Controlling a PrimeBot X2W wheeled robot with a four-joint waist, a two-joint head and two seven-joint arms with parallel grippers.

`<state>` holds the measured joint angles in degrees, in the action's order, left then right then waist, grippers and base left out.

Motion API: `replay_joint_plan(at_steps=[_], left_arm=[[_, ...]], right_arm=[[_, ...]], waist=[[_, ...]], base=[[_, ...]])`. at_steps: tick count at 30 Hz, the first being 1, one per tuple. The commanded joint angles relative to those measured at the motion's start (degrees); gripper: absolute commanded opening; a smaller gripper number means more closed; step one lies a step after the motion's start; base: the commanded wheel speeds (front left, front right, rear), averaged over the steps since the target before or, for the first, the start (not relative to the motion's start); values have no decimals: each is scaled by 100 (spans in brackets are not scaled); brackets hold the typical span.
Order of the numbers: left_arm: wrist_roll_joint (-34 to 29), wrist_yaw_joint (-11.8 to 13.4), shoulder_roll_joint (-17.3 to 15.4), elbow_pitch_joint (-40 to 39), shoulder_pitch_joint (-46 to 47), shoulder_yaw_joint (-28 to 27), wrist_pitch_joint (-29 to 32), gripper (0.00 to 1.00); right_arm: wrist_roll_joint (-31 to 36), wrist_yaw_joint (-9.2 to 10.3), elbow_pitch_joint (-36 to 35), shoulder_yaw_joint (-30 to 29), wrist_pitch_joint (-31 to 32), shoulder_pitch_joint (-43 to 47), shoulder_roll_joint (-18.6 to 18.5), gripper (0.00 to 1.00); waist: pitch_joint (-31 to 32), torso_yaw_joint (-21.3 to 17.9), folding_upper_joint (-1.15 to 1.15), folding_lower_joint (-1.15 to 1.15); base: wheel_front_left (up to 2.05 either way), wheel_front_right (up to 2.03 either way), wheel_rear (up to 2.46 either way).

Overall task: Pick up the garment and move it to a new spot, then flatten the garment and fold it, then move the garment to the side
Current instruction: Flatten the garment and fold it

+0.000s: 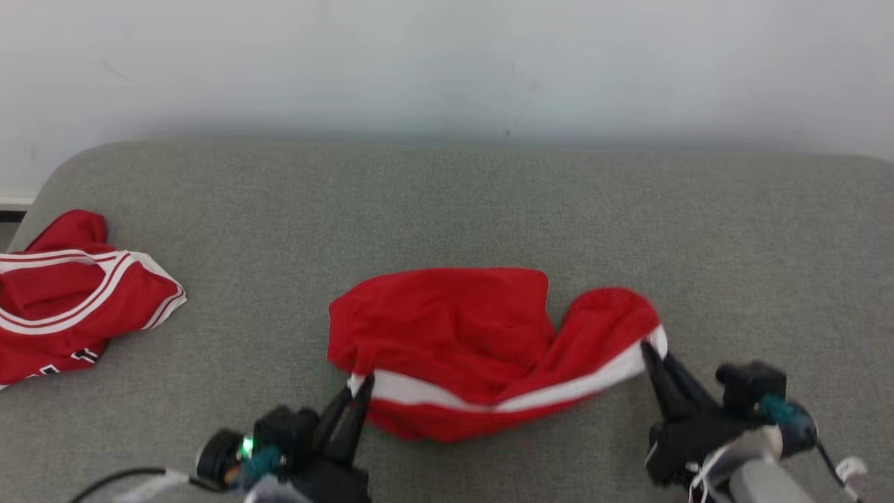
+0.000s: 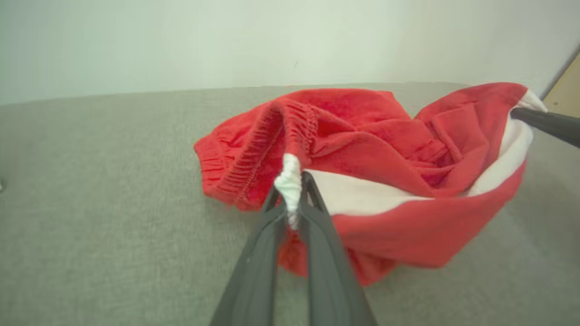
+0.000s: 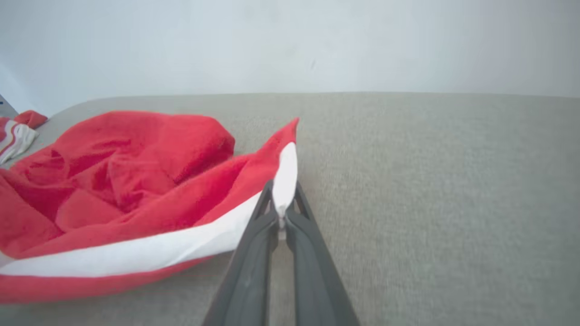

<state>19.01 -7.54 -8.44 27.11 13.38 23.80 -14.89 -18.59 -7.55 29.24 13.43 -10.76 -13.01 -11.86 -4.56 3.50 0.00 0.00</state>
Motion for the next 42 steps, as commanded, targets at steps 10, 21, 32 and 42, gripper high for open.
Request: replay_joint_plan(at_steps=[10,21,32,42], left_arm=[[1038,14,-899,178,3734,680,1023,0],[1904,15,-1047,1193,7634,1076,1683,0],[2430,14,-654,2442,9722,1002,1480,0],[2771,14,-533,2920,9611,1408,1165,0]], right_arm=[[-1115,13,-48,-93,961,-3140,-136,0],[-1596,13,1371,-570,1548,-7065,30,0],[-1236,13,2778,-707,1120,-9268,131,0],[-1514,13,3228,-478,726,-9168,223,0]], waist=[[-1384,-300,0,0],[-2687,-470,0,0],[-2954,-582,0,0],[-2966,-718,0,0]], base=[[0,0,0],[0,0,0],[0,0,0],[0,0,0]])
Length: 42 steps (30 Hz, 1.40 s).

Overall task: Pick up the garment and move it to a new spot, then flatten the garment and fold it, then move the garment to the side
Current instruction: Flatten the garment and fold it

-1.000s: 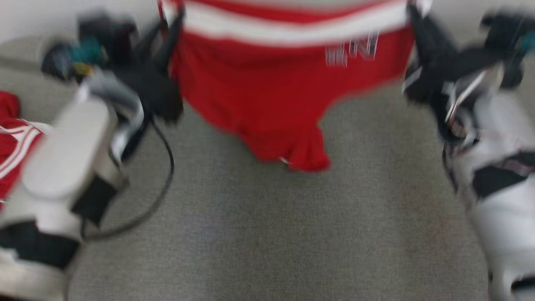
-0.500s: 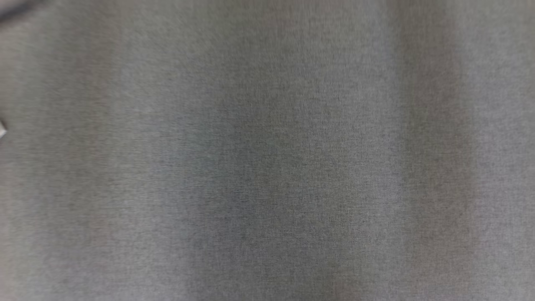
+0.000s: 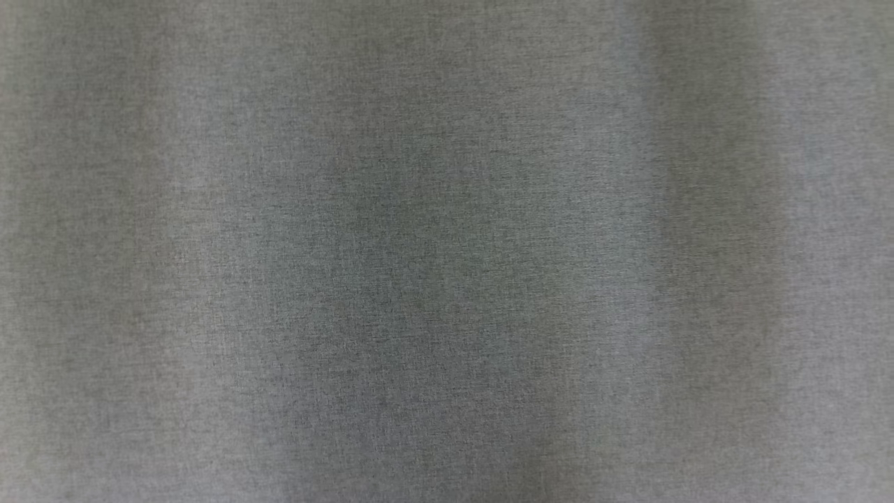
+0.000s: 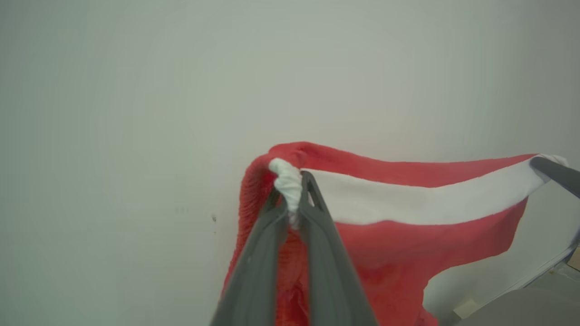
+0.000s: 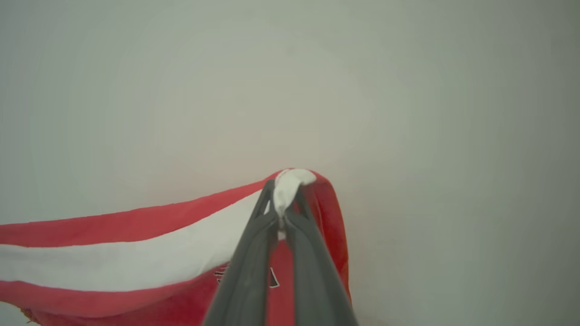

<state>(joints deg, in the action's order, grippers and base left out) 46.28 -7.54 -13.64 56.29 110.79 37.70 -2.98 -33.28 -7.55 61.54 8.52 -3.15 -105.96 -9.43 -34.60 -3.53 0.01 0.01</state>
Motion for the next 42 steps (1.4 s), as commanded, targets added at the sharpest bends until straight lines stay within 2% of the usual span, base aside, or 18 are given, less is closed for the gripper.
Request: replay_joint_plan(at_steps=[1,10,17,25,28,32,38,39,42], left_arm=[[119,14,-2,-2,-252,55,-72,0],[634,14,-81,-431,-1763,310,-803,0],[1188,27,-315,-1121,-3793,113,-1154,0],[1327,451,-349,-2425,-6330,-275,-1227,0],[1171,678,-369,-2977,-7206,-460,-1228,0],[1142,849,-328,-3526,-8244,-605,-1224,0],[988,1053,-200,-3948,-9578,-822,-1225,0],[283,1049,-51,-4131,-11216,-1398,-1229,0],[192,1002,19,-4127,-11293,-1427,-1230,0]], right_arm=[[-132,13,-18,48,-64,240,-23,0],[-880,13,-709,612,-333,1778,-240,0],[-1810,13,-1849,1108,-405,4026,-669,0],[-2499,13,-2897,1442,-387,6526,-1033,0],[-2629,13,-3207,1461,-414,7265,-1115,0],[-2550,13,-3572,1503,-391,8102,-1221,0],[-2369,13,-3829,1274,-402,9192,-1290,0],[-1757,21,-4644,281,209,11220,-878,0],[-1634,21,-4808,136,352,11359,-747,0]], waist=[[85,-15,-1,-1],[667,2,-1,-1],[1386,-25,-1,-1],[1992,-12,-1,-1],[2127,-11,-1,-1],[2276,15,-1,-1],[2521,71,-1,-1],[2869,303,-1,-1],[2876,318,-1,-1]], base=[[0,0,0],[0,0,0],[0,0,0],[0,0,0],[0,0,0],[0,0,0],[0,0,0],[0,0,0],[0,0,0]])
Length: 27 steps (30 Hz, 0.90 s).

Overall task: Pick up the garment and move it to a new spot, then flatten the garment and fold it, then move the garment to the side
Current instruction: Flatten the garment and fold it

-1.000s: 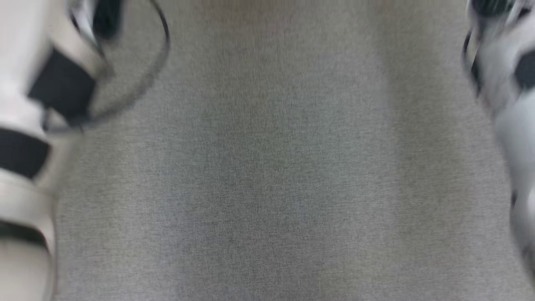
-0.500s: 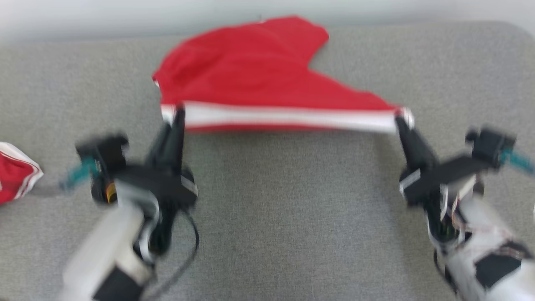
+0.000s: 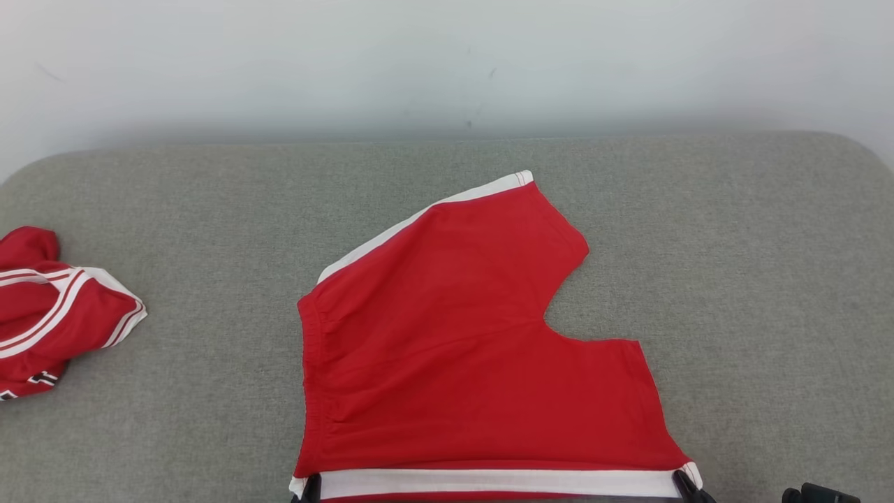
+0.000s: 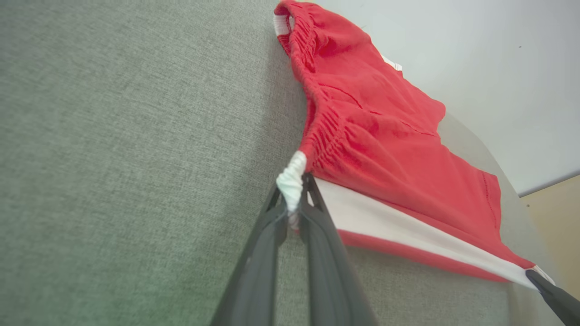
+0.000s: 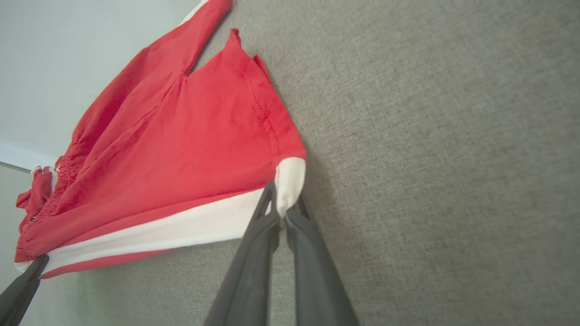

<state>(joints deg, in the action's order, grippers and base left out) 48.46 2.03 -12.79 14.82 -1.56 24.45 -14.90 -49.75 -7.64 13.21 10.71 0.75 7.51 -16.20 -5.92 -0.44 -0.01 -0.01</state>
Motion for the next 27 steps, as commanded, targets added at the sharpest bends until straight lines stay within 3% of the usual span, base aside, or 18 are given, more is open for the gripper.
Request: replay_joint_plan(at_steps=[1,9,14,21,27], left_arm=[[-62,23,-30,30,-83,-105,-38,0],[-284,-159,165,-103,168,-273,-34,0],[-337,-284,209,-136,584,-379,-30,0],[-244,-437,322,219,1555,-372,192,0],[-138,-558,530,837,2459,-364,299,0]], right_arm=[[81,29,-78,-159,30,69,-3,0],[503,25,-983,-670,513,-81,415,0],[591,24,-1129,-916,862,-685,525,0],[942,23,-508,-767,1181,-2197,460,0],[1186,22,575,-673,1261,-3544,426,0]], waist=[[8,11,1,1],[40,26,1,1],[-15,60,1,1],[-292,230,1,1],[-593,500,1,1]], base=[[0,0,0],[0,0,0],[0,0,0],[0,0,0],[0,0,0]])
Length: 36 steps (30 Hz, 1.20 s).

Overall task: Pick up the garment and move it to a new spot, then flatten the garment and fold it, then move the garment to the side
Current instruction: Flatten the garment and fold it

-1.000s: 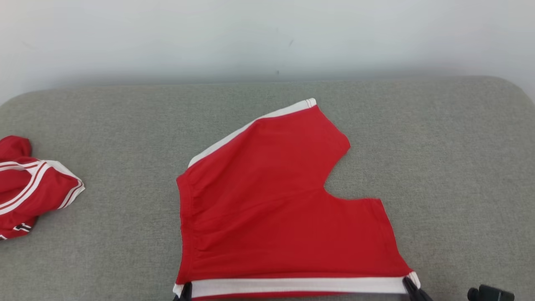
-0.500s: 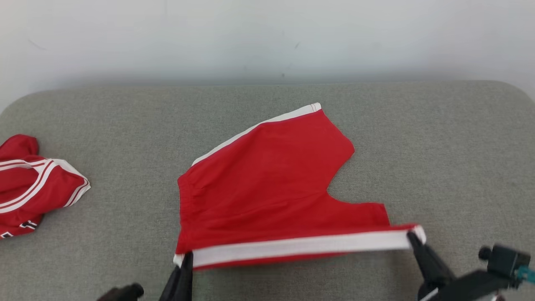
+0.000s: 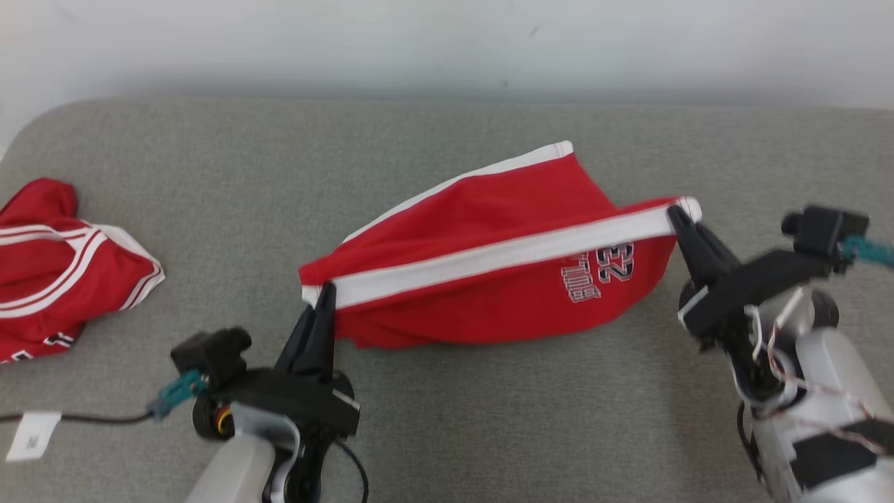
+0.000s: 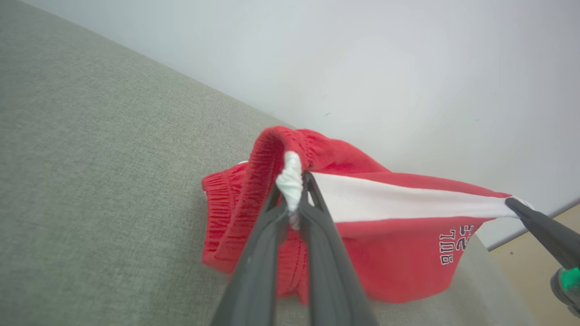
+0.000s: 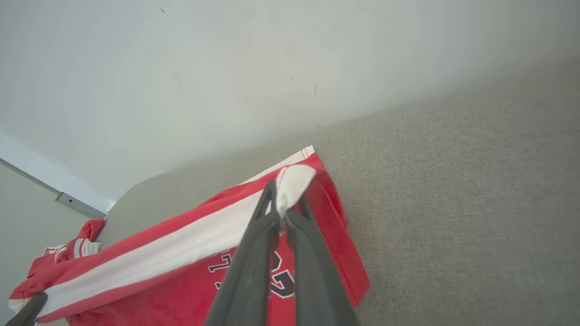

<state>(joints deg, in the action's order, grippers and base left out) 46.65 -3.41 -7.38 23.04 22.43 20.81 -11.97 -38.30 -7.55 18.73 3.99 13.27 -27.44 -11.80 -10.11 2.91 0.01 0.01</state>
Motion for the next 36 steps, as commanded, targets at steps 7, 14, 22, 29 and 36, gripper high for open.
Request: replay_joint_plan(at_steps=[7,14,22,29,36], left_arm=[[120,-160,216,782,999,91,4,0],[209,-293,385,1456,1781,280,-70,0],[418,-356,442,1900,2242,605,-160,0],[658,-399,449,2064,2398,1003,-279,100],[339,-414,431,1893,2037,738,-320,100]], right_arm=[[341,13,1599,99,-113,-1628,-43,0],[639,13,2982,233,-470,-2819,-17,0],[791,13,4055,225,-1017,-3491,27,0],[743,13,4562,428,-1461,-3684,123,100],[429,13,4412,859,-1809,-3261,32,100]], waist=[[-618,481,-1,-1],[-1013,755,-1,-1],[-1263,929,-1,-1],[-1232,912,-1,-1],[-848,765,-1,-1]], base=[[0,0,0],[0,0,0],[0,0,0],[0,0,0],[0,0,0]])
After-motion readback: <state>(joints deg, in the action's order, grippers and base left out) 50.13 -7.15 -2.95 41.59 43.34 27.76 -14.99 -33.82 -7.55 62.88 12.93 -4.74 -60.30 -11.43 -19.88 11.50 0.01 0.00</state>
